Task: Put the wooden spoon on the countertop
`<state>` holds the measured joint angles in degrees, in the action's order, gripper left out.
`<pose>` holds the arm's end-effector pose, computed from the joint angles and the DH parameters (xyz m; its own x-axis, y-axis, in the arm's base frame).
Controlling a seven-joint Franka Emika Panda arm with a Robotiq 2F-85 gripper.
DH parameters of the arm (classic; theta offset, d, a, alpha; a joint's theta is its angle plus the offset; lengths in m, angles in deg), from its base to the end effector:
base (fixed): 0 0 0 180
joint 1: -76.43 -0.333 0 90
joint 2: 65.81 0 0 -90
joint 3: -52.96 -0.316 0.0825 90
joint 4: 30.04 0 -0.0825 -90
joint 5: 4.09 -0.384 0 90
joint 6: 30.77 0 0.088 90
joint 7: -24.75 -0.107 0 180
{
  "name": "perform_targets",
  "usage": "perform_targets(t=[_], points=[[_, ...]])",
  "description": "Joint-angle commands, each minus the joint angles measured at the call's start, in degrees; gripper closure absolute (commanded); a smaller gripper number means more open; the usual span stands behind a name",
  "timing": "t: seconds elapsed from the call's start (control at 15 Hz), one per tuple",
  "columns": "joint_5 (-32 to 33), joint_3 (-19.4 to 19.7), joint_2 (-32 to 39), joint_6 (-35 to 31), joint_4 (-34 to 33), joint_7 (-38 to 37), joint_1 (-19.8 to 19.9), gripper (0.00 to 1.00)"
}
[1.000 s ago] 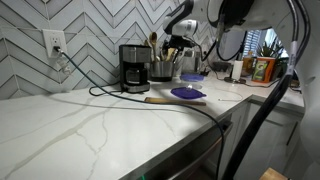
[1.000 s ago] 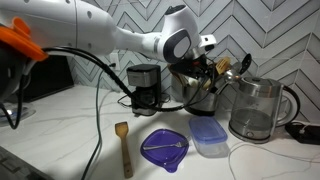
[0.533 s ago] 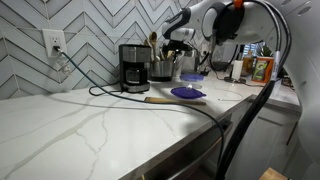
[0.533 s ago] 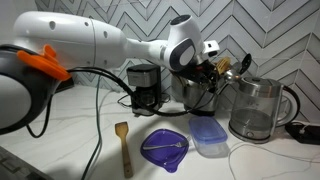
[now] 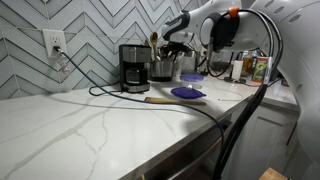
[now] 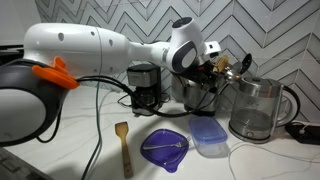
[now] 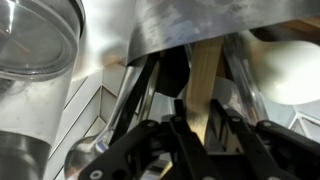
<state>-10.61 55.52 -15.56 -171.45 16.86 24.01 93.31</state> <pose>0.7834 -0.2568 0.4890 0.6618 -0.3031 0.6857 -0.3385 -0.9369 -0.0874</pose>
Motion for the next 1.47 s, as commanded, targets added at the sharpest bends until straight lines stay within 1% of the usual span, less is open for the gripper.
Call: perform_targets(t=[0.0, 0.27, 1.0, 1.4], points=[[-0.77, -0.95, 1.82, 0.28, -3.26, 0.72, 0.67, 0.93], [-0.24, -0.60, 0.43, 0.37, -2.76, 0.75, 0.25, 0.93], [0.05, -0.30, -2.68, -0.57, -3.97, 1.03, -0.60, 0.93], [2.26, 3.08, -7.17, 0.88, -1.75, -3.98, -2.50, 0.93]])
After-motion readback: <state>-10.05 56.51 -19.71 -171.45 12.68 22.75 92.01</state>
